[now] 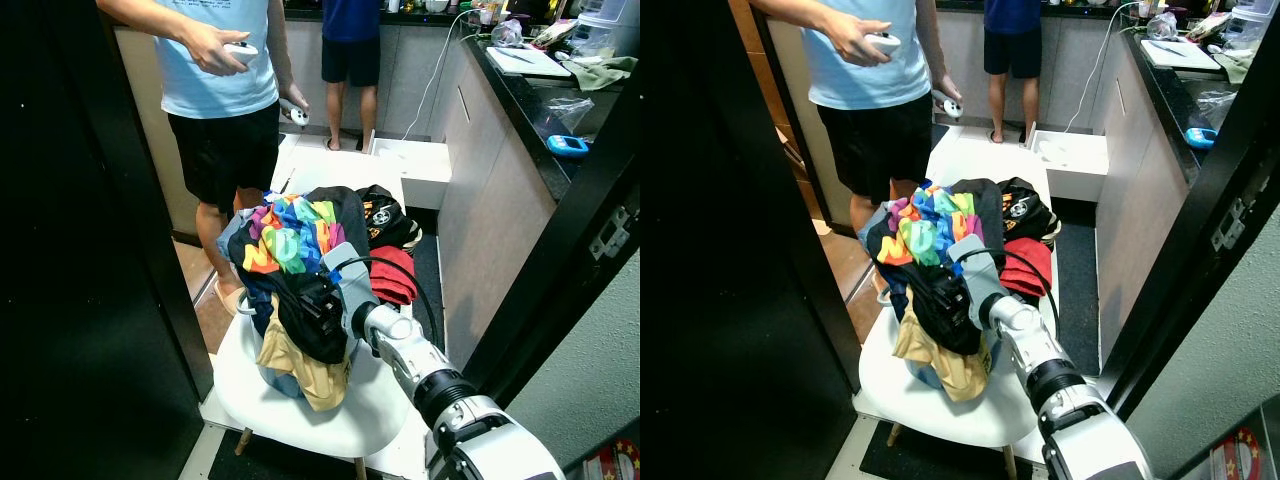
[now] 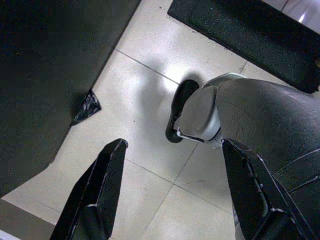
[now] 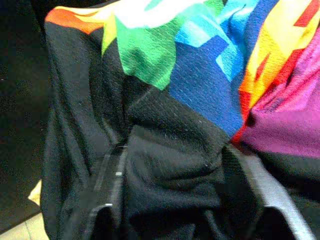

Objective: Clothes washing

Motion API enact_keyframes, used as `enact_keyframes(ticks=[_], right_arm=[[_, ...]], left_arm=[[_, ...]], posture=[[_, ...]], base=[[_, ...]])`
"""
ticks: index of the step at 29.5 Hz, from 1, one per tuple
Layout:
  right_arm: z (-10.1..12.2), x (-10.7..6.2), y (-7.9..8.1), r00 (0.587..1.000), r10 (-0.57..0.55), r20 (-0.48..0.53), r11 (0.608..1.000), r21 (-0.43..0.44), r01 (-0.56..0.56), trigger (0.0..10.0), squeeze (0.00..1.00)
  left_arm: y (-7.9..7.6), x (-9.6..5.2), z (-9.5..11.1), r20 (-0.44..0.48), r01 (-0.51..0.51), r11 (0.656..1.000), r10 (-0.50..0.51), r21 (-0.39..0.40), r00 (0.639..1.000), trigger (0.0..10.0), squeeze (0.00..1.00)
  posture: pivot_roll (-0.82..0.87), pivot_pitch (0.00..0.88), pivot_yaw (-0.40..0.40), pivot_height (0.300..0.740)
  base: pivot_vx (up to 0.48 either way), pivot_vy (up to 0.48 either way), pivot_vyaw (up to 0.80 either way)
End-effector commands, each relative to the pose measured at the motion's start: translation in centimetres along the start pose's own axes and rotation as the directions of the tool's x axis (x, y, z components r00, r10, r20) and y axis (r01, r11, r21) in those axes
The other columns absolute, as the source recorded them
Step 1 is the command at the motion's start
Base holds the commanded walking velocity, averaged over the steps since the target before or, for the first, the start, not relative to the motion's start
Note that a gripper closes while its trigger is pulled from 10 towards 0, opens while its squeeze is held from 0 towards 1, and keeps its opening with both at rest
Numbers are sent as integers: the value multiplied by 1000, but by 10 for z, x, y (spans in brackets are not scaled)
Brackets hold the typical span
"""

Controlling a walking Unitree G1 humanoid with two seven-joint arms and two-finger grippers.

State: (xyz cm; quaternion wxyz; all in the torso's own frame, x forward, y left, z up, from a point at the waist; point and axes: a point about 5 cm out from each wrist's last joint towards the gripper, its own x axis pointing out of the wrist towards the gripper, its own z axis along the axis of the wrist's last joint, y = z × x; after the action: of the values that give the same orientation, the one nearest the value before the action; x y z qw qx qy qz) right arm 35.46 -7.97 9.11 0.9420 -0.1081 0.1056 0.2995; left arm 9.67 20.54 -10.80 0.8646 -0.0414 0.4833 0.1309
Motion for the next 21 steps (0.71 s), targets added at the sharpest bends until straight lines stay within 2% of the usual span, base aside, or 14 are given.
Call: enact_keyframes(ticks=[1,3,5,7,8,9,10,12,13,14,16,18,21], right_arm=[[-17,-3,5,998,6,-61,999,42,-4,0,0],[-13,-1,8,999,27,-28,993,115,-23,0,0],[-13,-1,8,999,27,-28,993,115,-23,0,0],[-10,0,9,999,39,-12,988,148,-37,0,0],[-4,2,10,998,64,23,977,201,-67,0,0],[-4,2,10,998,64,23,977,201,-67,0,0],[18,3,17,970,169,175,936,279,-213,0,0],[36,1,26,913,271,304,896,266,-355,0,0],[44,-1,31,880,323,349,875,245,-418,0,0],[44,-1,31,880,323,349,875,245,-418,0,0],[54,-6,38,820,393,415,828,228,-512,0,0],[54,-6,38,820,393,415,828,228,-512,0,0],[81,-15,45,701,433,567,731,233,-641,0,0]], left_arm=[[1,-1,-3,-17,5,1000,-5,19,1000,10000,0],[1,0,-1,-18,7,1000,-6,17,1000,10000,0],[1,0,-1,-18,7,1000,-6,17,1000,10000,0],[0,0,-1,-19,8,1000,-7,17,1000,10000,0],[0,1,0,-20,9,1000,-8,16,1000,10000,0],[0,1,0,-20,9,1000,-8,16,1000,10000,0],[-1,1,0,-22,11,1000,-10,15,1000,10000,0],[-2,1,1,-21,12,1000,-12,14,1000,10000,0],[-2,2,2,-20,13,1000,-12,12,1000,10000,0],[-2,2,2,-20,13,1000,-12,12,1000,10000,0],[-3,2,3,-19,14,1000,-14,10,1000,10000,0],[-3,2,3,-19,14,1000,-14,10,1000,10000,0],[-3,2,4,-17,16,1000,-16,3,1000,10000,0]], posture=[[175,0,-43,740],[174,0,-48,740],[174,0,-48,740],[174,0,-49,740],[174,0,-50,740],[174,0,-50,740],[172,0,-53,740],[171,0,-55,740],[171,0,-55,740],[171,0,-55,740],[175,0,-58,740],[175,0,-58,740],[177,0,-59,740]], base=[[0,0,0],[0,0,0],[0,0,0],[0,0,0],[0,0,0],[0,0,0],[0,0,0],[0,0,0],[0,0,0],[0,0,0],[0,0,0],[0,0,0],[0,0,0]])
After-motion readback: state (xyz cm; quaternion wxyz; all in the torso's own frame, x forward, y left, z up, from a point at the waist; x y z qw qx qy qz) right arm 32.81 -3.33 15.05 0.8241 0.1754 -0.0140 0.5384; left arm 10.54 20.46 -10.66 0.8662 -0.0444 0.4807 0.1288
